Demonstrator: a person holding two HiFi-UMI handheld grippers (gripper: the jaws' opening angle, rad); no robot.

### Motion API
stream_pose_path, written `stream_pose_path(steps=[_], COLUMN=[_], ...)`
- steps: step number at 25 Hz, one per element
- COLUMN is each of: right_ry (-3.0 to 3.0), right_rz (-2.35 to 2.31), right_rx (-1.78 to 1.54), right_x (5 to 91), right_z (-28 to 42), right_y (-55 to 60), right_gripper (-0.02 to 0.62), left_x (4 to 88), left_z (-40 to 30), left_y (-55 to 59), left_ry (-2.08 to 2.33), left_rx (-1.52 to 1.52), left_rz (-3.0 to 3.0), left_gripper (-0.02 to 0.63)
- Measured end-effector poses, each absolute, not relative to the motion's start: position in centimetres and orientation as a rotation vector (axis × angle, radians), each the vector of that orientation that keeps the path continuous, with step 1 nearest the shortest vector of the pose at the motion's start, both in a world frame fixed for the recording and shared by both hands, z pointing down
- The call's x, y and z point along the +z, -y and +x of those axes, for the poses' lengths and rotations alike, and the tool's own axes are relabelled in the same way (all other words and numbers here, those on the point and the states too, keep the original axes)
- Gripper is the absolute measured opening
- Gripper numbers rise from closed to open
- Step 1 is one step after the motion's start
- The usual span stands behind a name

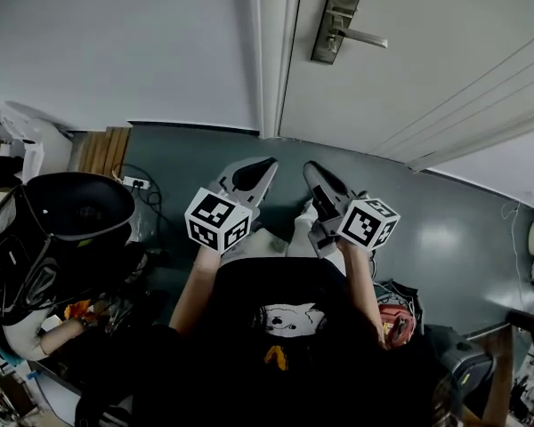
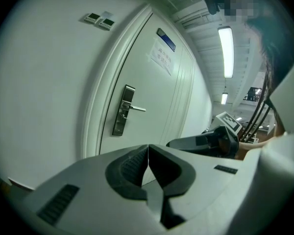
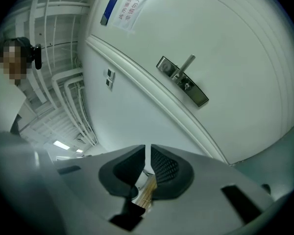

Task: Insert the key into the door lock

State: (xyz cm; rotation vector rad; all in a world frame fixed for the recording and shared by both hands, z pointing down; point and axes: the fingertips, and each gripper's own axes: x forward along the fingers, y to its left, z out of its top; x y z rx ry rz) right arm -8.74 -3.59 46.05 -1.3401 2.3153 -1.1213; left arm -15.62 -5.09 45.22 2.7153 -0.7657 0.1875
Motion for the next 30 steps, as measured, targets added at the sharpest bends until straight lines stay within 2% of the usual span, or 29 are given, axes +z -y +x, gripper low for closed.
stream_pose_path(steps=[30], right_ry=[-2.287], right_rz=[-1.689], right_rx=[-0.861], right_x=[45.1], right_z=[-0.4], right_y=[-1.6], right_gripper=[0.020], left_x=[44.4], left_z=[-10.9], left_y=[1.7], left_ry=[0.587], left_rx=[0.170], left_rz=[2.811], left_gripper=[0.009])
